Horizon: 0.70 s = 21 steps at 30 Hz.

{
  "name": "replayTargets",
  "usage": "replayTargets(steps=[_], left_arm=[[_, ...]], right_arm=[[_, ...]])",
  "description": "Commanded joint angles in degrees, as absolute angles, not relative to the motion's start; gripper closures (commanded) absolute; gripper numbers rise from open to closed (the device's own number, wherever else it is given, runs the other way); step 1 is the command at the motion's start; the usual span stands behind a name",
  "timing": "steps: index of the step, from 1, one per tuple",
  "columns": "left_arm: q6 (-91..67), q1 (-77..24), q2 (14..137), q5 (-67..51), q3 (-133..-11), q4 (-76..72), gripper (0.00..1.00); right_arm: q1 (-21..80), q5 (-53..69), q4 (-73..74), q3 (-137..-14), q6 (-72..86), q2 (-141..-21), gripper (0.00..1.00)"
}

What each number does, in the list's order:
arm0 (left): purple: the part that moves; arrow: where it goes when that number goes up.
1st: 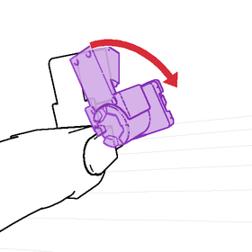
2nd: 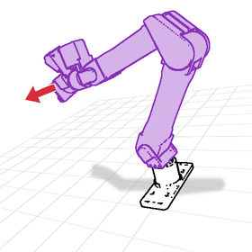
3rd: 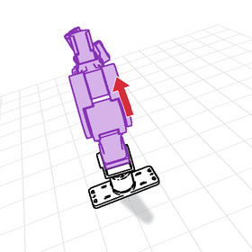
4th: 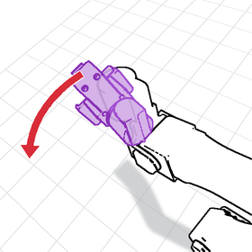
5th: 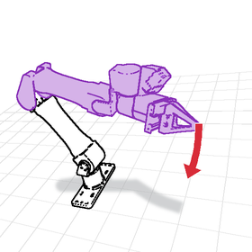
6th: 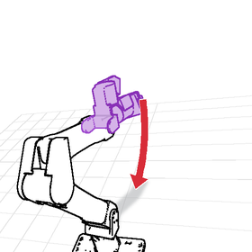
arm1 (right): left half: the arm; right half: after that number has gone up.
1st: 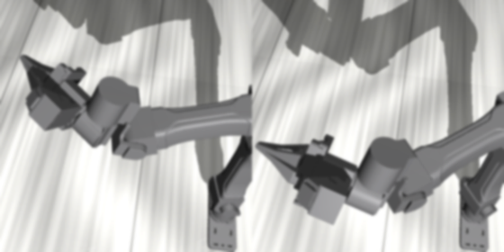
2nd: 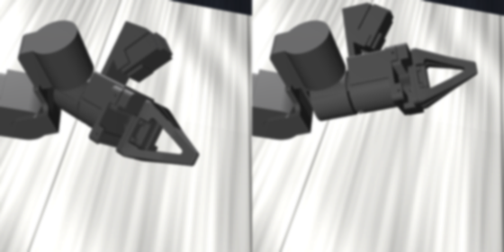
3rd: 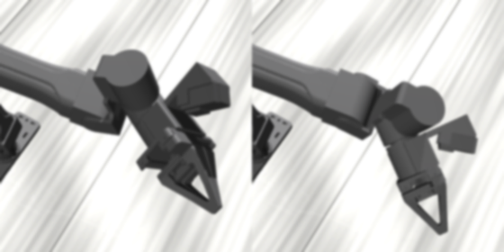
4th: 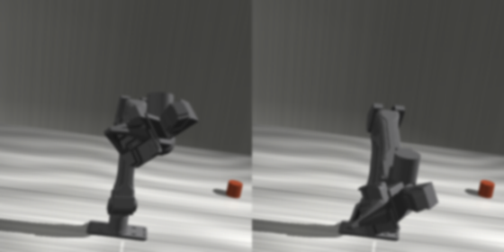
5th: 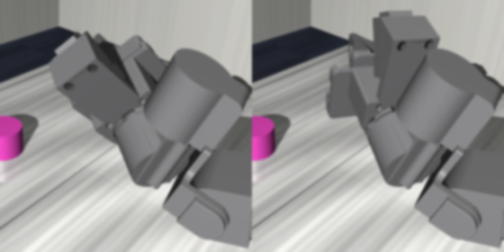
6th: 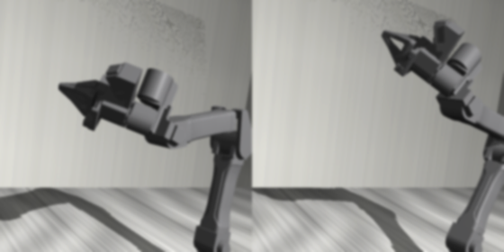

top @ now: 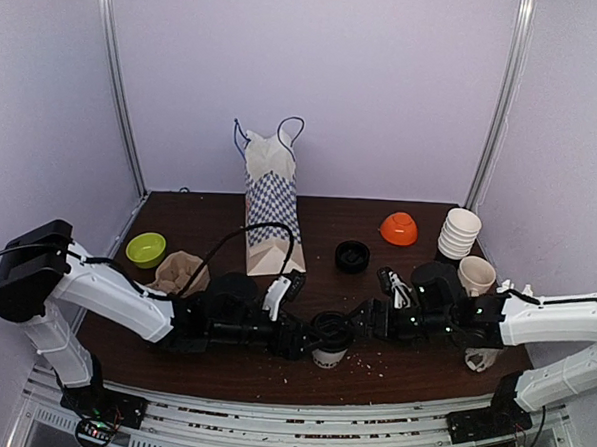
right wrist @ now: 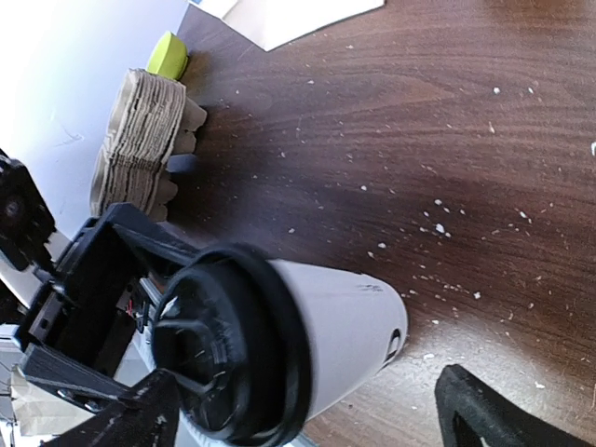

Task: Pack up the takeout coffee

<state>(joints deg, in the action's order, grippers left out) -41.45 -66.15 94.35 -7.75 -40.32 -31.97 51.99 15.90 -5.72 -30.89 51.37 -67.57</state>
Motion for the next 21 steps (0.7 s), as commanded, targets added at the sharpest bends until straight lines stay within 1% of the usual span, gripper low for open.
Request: replayTargets(steps=[1,8,14,21], left_arm=[[-37.16,-65.83,91.9,-8.87,-44.34,-25.59,0.14],[-34.66,-65.85,89.22,-9.62,-47.28,-21.72,0.02],[-35.47,-65.92,81.77,-8.3,-42.04,-21.27,0.02],[-34.78,-65.92,65.45,3.31,-33.78,-15.22,0.02]], right_arm=[[52.03,15.15,4.24,-38.07,45.95,-66.56,0.0],[52.06,15.91,13.24,-44.69,40.51,-68.2,0.0],[52.7,13.31,24.39,-51.87,34.2,-71.76,0.0],[56.98,8.08,35.97,-63.07,28.16,-80.16,0.0]])
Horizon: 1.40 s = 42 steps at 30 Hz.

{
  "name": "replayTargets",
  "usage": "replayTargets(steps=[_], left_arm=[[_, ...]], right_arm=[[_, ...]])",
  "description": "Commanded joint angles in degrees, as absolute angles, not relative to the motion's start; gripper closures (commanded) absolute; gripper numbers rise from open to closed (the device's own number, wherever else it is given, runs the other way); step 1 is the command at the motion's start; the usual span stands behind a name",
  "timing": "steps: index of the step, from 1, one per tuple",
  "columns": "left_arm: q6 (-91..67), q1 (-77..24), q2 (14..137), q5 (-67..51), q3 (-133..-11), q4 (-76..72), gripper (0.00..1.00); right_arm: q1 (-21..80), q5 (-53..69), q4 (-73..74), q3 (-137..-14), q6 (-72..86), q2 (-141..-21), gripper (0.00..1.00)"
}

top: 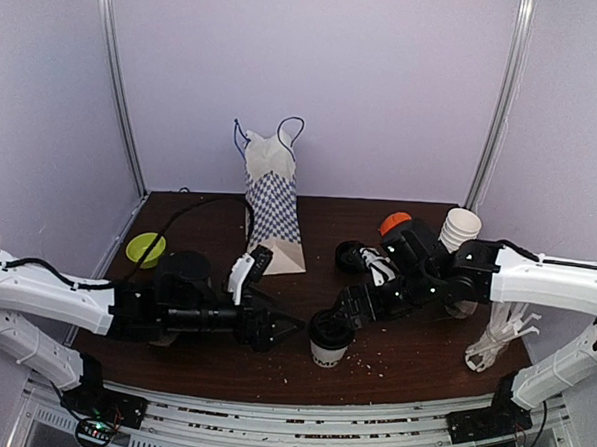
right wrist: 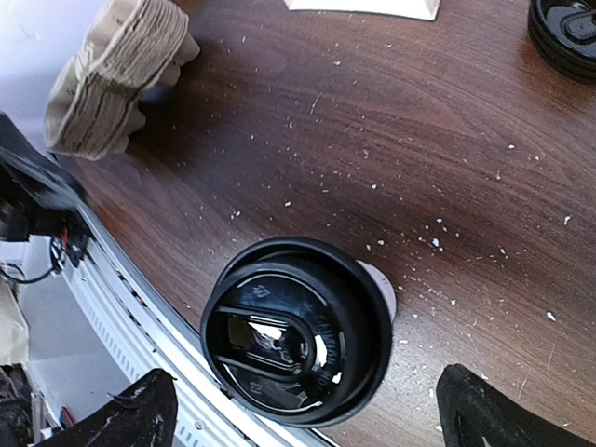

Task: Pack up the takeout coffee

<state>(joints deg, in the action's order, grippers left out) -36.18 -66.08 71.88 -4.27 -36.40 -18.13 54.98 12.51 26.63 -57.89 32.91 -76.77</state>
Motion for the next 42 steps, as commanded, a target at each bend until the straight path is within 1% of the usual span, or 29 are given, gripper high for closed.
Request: replayTargets(steps=[1,5,14,19,26,30,34,42], left_arm=[[-34.67,-65.96,64.07,5.06,-33.29,-13.9,0.02],[-34.62,-65.92,60.09,8.82,-31.76,-10.98,0.02],[-34.65,-65.92,58.49,9.47,-29.74,-11.17,0.02],[-34.53,-65.92,58.73,9.46,-29.26,-11.93,0.02],[-34.82,-65.92,59.19,9.32,-28.59,-13.06,0.02],[-35.2,-65.92,59.52,9.23,-28.41,-13.46,0.02],[-35.66,-65.92,60.0,8.98,-28.2,-14.2,0.02],[-35.68,-65.94,60.47,8.91,-28.39,-14.64,0.02]], right_arm=[[57.42,7.48,36.59,-64.0,27.79,-81.28,0.0],[59.15,5.64,40.31,-68.84,26.3,-85.73,0.0],[61.48,1.59,44.73,-74.54,25.26,-92.57,0.0],[62.41,-0.52,46.2,-76.28,25.39,-94.68,0.0],[62.65,-0.31,45.5,-76.75,25.23,-95.26,0.0],[62.68,-0.15,45.1,-76.64,25.27,-94.86,0.06],[62.69,0.43,44.89,-76.73,25.06,-94.44,0.18],[62.67,-0.41,45.0,-76.44,25.52,-92.91,0.26]])
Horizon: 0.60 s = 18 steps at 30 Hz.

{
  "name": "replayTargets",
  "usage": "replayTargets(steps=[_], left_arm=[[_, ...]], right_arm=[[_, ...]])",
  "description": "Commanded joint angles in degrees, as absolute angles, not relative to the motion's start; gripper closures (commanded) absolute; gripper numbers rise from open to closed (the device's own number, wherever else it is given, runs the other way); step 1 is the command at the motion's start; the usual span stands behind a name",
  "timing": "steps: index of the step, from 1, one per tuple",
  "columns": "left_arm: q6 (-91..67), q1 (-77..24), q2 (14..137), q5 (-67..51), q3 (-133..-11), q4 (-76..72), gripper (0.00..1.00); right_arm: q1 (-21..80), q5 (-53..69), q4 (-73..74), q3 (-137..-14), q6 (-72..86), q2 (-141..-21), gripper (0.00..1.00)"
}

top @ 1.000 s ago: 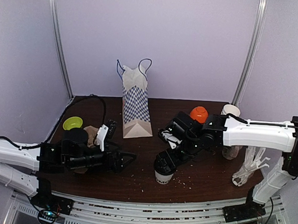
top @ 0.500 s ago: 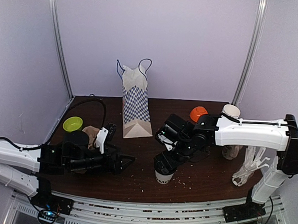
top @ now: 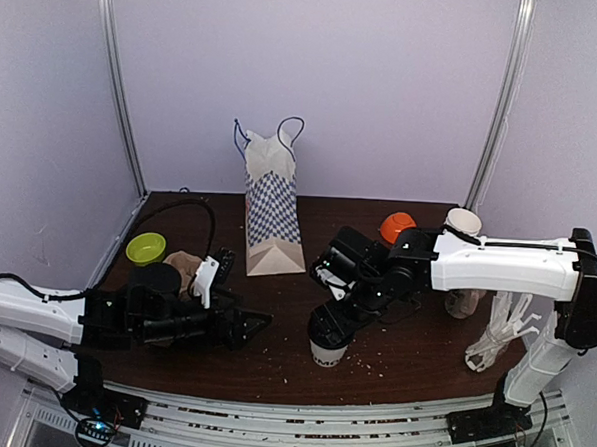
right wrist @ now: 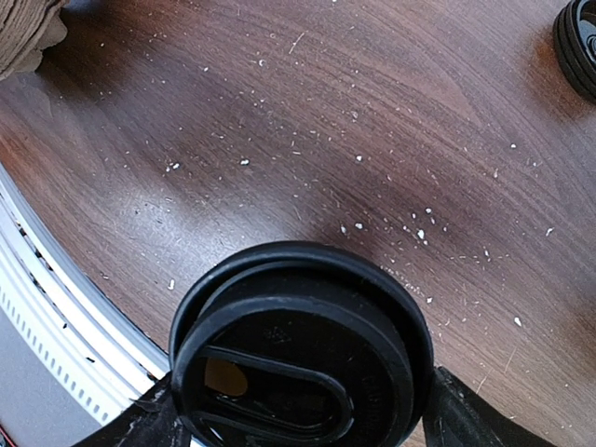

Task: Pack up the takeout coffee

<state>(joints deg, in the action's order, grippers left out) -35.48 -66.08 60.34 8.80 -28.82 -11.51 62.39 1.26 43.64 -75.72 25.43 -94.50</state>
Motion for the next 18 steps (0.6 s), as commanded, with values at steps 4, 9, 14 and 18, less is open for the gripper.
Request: replayTargets(steps=[4,9,14,18], left_arm=[[-35.29,-65.92,60.21,9.42,-28.65,-14.09,0.02],[-34.91,-65.92,60.21,10.3,-28.88,-13.67,0.02],[-34.93,-65.92,59.79,10.82,-28.85,-13.45,0.02],[-34.67,-65.92,59.41,11.07,-29.02,-13.25,0.02]], right_arm=[[62.52,-3.33,45.36,-76.32,26.05,-91.01,0.26],[59.79,-5.33,47.03,-75.63,25.4,-88.33,0.26],[51.75,-5.49,47.73,-72.55,23.14,-84.49,0.26],[42.62,-4.54,47.37,-70.36,20.31,-82.25,0.26]])
